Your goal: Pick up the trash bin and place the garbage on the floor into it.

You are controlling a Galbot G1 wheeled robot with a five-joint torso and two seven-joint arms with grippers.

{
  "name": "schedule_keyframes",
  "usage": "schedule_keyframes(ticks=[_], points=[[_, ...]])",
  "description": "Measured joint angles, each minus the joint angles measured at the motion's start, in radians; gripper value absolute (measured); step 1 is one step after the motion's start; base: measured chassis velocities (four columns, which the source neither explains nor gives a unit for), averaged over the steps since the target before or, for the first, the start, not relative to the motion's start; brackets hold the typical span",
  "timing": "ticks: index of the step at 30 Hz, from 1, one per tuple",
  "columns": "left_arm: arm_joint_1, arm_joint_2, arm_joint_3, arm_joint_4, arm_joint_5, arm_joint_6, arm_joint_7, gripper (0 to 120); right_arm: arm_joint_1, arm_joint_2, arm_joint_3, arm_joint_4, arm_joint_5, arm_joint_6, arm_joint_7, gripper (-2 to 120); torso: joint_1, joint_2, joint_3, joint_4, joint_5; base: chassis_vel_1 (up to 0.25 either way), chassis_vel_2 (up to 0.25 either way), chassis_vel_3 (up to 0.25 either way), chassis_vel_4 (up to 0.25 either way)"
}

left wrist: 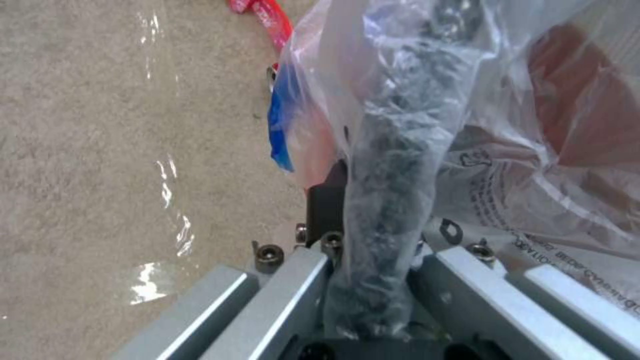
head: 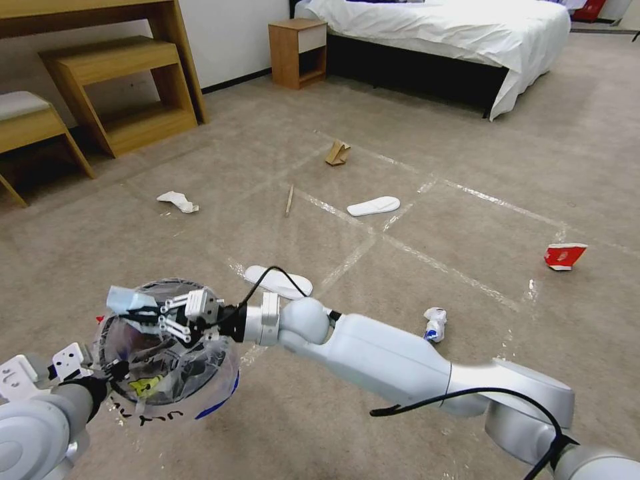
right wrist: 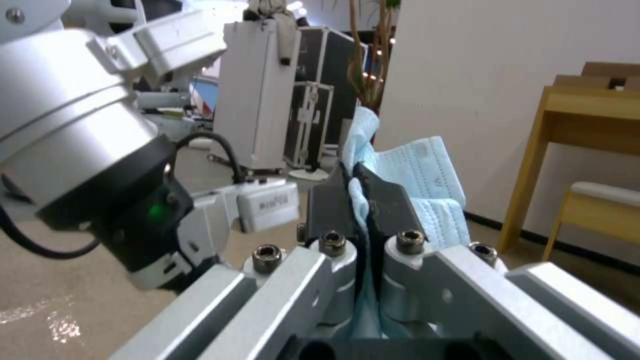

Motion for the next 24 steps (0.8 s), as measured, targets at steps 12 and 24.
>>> schedule_keyframes(ticks=[12, 24], points=[[-0.006, 0.002, 0.002, -0.001, 0.002, -0.002, -0.003, 0, -0.032, -0.024, -0.001, 0.007, -0.025, 0.008, 0.015, 0, 0.0, 0.0, 0.0, -0.0001, 0.0, 0.0, 0.0, 0.0, 0.0], [-0.001, 0.006, -0.005, -0.007, -0.001, -0.003, -0.006, 0, -0.022, -0.02, -0.004, 0.005, -0.046, 0.002, 0.028, 42, 0.0, 0.0, 0.0, 0.0, 0.0, 0.0, 0.0, 0.0, 0.0]])
